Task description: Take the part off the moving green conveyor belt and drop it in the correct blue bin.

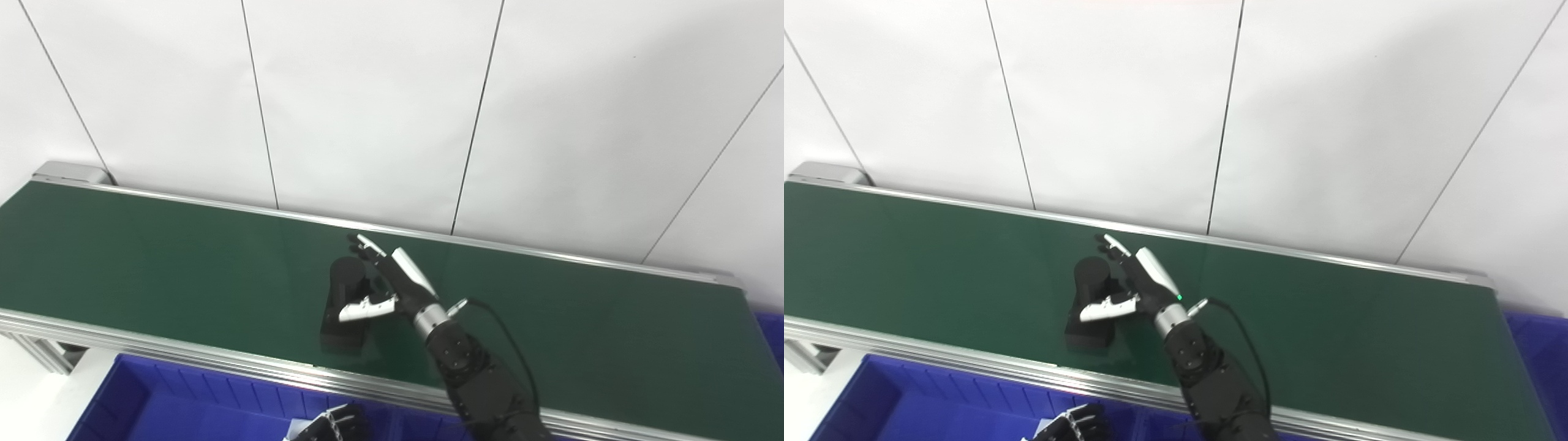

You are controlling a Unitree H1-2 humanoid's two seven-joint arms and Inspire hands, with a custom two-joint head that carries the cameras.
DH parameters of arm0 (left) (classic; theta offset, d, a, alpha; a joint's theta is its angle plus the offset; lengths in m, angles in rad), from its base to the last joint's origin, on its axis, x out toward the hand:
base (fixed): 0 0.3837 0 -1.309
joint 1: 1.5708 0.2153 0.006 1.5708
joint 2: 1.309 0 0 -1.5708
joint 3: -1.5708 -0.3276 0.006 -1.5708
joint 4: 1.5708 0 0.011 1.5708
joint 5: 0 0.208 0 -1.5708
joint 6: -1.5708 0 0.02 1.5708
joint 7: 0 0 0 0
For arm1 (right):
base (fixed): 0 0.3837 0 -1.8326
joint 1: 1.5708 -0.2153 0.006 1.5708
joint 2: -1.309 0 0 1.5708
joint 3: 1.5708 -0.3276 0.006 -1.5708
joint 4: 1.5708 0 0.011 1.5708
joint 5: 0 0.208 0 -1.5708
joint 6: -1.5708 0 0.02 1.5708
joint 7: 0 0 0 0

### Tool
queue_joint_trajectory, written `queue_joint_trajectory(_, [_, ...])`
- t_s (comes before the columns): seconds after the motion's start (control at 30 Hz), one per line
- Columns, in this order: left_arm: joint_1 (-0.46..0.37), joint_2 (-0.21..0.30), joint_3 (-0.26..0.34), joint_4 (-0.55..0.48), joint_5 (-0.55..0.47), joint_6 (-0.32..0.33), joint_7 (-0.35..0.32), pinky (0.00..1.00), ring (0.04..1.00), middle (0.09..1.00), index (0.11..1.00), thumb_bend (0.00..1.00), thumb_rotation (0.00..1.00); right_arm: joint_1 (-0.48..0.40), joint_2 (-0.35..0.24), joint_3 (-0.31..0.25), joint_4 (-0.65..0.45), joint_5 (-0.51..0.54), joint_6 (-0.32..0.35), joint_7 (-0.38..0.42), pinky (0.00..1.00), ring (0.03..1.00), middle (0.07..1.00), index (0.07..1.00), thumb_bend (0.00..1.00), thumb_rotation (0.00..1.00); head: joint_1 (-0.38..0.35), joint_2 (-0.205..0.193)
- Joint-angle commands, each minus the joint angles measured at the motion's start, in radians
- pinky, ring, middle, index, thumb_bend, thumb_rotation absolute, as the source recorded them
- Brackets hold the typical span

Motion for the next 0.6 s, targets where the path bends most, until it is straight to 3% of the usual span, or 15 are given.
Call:
queue_joint_trajectory(0.0, [0.003,-0.015,-0.004,-0.028,0.003,-0.038,0.004,0.72,0.683,0.687,0.708,0.61,0.0,-0.055,0.024,-0.011,-0.014,0.022,-0.062,0.002,0.86,0.91,0.906,0.93,0.87,0.15,0.002,-0.001])
queue_joint_trajectory(0.17, [0.005,-0.019,-0.009,-0.031,0.007,-0.035,0.015,0.7,0.685,0.687,0.713,0.59,0.0,-0.057,0.039,-0.018,0.012,0.043,-0.098,0.005,0.79,0.87,0.879,0.878,0.83,0.02,0.008,-0.001])
queue_joint_trajectory(0.37, [0.008,-0.024,-0.009,-0.029,0.005,-0.038,0.018,0.71,0.682,0.686,0.711,0.6,0.0,-0.064,0.056,-0.036,0.072,0.061,-0.161,-0.016,0.75,0.801,0.804,0.789,0.81,0.0,0.018,-0.001])
queue_joint_trajectory(0.5, [0.017,-0.028,-0.009,-0.036,0.009,-0.041,0.017,0.71,0.68,0.685,0.712,0.6,0.0,-0.052,0.075,-0.067,0.091,0.094,-0.19,-0.048,0.58,0.635,0.66,0.622,0.78,0.0,0.022,0.006])
queue_joint_trajectory(0.57, [0.021,-0.031,-0.01,-0.04,0.006,-0.041,0.015,0.7,0.674,0.683,0.712,0.6,0.0,-0.043,0.08,-0.068,0.086,0.085,-0.191,-0.097,0.42,0.492,0.548,0.488,0.6,0.0,0.023,0.008])
